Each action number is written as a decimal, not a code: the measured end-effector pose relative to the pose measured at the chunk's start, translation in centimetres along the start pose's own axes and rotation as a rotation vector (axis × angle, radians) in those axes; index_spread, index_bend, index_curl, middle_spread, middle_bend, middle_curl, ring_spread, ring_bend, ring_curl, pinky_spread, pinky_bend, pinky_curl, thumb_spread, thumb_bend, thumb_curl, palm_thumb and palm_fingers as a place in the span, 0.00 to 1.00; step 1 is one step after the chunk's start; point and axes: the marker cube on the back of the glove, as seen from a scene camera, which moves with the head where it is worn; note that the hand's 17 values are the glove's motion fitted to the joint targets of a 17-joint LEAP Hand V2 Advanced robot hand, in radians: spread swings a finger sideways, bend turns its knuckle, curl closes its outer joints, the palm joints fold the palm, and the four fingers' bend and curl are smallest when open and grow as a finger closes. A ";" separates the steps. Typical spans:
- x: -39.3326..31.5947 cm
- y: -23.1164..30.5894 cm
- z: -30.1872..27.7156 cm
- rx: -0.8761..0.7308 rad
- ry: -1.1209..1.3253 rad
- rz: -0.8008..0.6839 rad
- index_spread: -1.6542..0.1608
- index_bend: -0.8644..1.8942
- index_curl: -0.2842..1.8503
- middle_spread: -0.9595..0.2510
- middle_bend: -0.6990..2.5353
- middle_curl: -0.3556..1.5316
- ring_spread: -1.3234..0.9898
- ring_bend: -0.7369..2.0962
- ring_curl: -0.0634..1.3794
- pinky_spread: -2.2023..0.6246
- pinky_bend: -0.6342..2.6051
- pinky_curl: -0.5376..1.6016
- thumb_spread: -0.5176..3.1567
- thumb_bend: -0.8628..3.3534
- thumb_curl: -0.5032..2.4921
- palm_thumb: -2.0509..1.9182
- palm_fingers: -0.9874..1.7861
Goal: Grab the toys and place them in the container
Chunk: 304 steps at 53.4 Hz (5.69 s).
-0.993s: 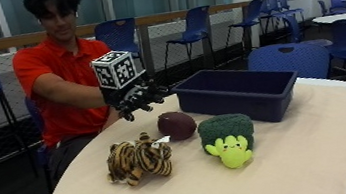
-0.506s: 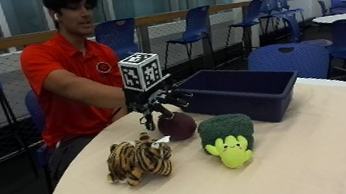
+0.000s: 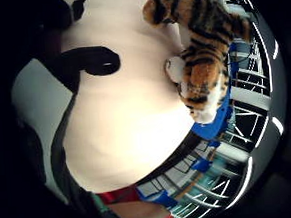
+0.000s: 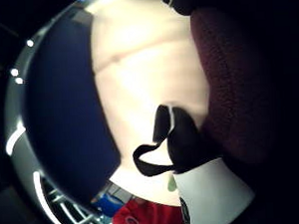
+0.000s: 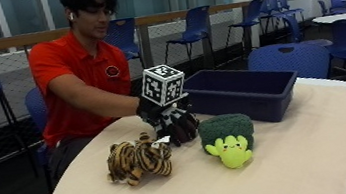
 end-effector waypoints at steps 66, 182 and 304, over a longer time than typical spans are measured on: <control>-23.4 -4.6 -15.1 0.128 -0.070 -0.360 0.67 0.36 0.31 0.44 0.29 0.44 0.35 0.52 0.38 0.62 0.51 0.44 0.35 0.23 0.45 0.67 0.61; -16.4 -2.6 -16.7 0.247 -0.062 -0.529 0.66 0.40 0.29 0.39 0.39 0.46 0.34 0.50 0.37 0.62 0.49 0.41 0.36 0.25 0.42 0.70 0.71; 13.8 -2.8 -3.4 0.150 0.079 0.066 0.68 0.40 0.25 0.53 0.34 0.36 0.38 0.63 0.39 0.64 0.55 0.40 0.45 0.25 0.36 0.68 0.69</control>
